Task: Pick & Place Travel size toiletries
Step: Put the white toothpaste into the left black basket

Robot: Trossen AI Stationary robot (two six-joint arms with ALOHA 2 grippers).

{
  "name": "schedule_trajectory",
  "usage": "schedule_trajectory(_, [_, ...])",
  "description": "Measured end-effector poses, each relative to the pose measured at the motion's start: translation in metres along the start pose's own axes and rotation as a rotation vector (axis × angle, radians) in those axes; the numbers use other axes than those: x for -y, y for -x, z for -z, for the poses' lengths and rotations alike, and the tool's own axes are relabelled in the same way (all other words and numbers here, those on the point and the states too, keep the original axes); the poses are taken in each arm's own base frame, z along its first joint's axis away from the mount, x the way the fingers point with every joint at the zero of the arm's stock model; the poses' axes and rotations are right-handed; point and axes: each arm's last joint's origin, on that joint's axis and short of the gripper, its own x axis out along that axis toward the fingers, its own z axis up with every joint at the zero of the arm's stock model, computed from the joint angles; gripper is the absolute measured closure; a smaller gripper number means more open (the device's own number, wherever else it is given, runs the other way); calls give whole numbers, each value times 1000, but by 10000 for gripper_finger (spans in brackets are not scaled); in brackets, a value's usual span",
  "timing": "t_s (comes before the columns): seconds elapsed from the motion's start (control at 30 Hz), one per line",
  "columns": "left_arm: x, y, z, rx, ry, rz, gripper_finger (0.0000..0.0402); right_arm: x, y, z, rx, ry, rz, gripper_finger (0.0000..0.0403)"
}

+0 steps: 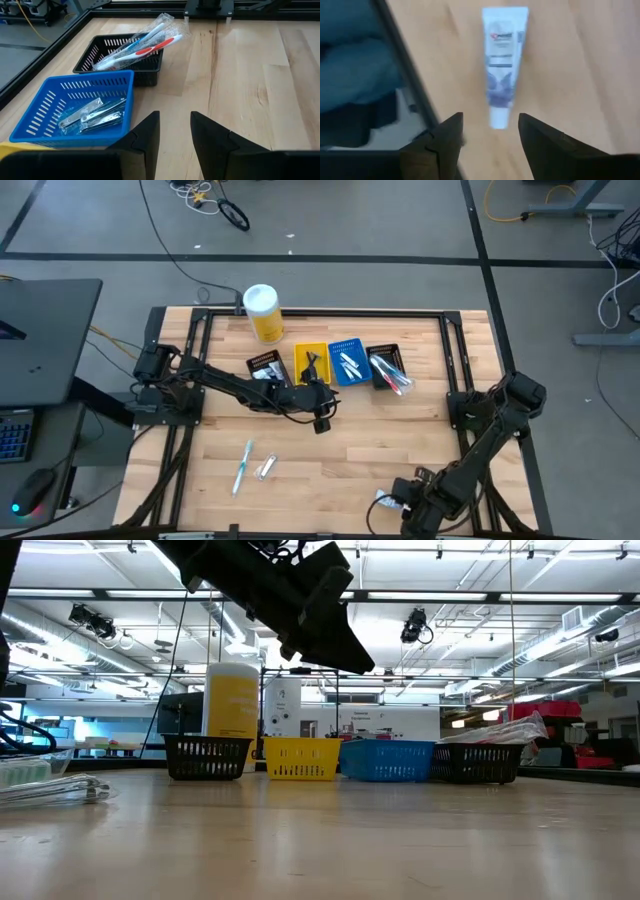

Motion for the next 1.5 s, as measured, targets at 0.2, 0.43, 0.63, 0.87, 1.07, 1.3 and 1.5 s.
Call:
schedule_trajectory(0.2, [0,0,0,0,0,0,284,-1,-25,3,-46,57,51,201])
schedule_trajectory(0.43, [0,0,0,1,0,0,284,0,-46,3,-53,133,95,205])
schedule_trajectory(0.63, [0,0,0,3,1,0,284,2,-53,2,-65,159,127,242])
schedule_trajectory(0.87, [0,0,0,3,1,1,284,5,-54,0,-69,152,144,308])
schedule_trajectory(1.07, [0,0,0,3,1,0,284,4,-54,-6,-99,85,126,331])
schedule_trajectory(1.3, [1,0,0,3,125,3,284,-6,-46,-22,-44,79,120,333])
schedule_trajectory(1.5, [2,14,5,-164,179,182,284,-10,-46,-35,163,-91,89,334])
